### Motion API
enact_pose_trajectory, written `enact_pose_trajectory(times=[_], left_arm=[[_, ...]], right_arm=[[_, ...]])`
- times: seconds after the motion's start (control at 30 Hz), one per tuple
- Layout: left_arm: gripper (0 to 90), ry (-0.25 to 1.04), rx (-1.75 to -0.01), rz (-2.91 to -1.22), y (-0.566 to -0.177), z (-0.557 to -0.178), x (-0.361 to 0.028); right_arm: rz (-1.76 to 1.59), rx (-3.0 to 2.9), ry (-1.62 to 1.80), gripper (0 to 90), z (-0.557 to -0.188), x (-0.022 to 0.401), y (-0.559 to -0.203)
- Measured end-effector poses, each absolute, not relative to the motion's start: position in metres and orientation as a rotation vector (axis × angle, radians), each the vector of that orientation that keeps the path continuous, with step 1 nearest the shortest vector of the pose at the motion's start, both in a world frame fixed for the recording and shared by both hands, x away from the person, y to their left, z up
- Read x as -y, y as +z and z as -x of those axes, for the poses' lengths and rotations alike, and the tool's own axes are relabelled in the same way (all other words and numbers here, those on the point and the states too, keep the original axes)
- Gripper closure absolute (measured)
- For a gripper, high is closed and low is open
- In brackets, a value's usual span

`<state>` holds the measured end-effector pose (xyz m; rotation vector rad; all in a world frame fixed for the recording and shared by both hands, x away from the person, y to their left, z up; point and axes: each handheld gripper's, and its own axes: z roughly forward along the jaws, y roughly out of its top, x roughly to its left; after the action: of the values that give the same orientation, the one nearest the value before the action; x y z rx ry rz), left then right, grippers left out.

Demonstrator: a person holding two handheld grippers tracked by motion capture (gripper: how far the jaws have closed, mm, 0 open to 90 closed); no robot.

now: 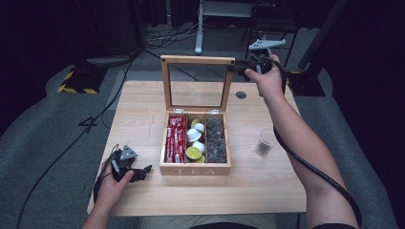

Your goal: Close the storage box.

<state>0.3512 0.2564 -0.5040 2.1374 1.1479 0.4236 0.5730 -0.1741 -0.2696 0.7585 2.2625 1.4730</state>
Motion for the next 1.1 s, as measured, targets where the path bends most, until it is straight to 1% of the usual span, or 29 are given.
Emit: enact_pose_trajectory(times=[0.17,0.6,1.1], left_arm=[[14.9,0.424,-1.148,-2.138,-0.504,-0.351,-0.256],[14.8,0.425,-1.15,-2.136,-0.504,-0.351,-0.256],[14.9,0.43,-1.154,-2.132,-0.504,-0.351,-0.256]], right_arm=[[-0.719,-2.283,1.472,63.9,-0.558,0.177,-0.268],[-0.603,-2.355,1.477,61.2,-0.509,0.182,-0.272],[-0.485,-2.394,1.421,58.0,-0.459,0.184,-0.293]])
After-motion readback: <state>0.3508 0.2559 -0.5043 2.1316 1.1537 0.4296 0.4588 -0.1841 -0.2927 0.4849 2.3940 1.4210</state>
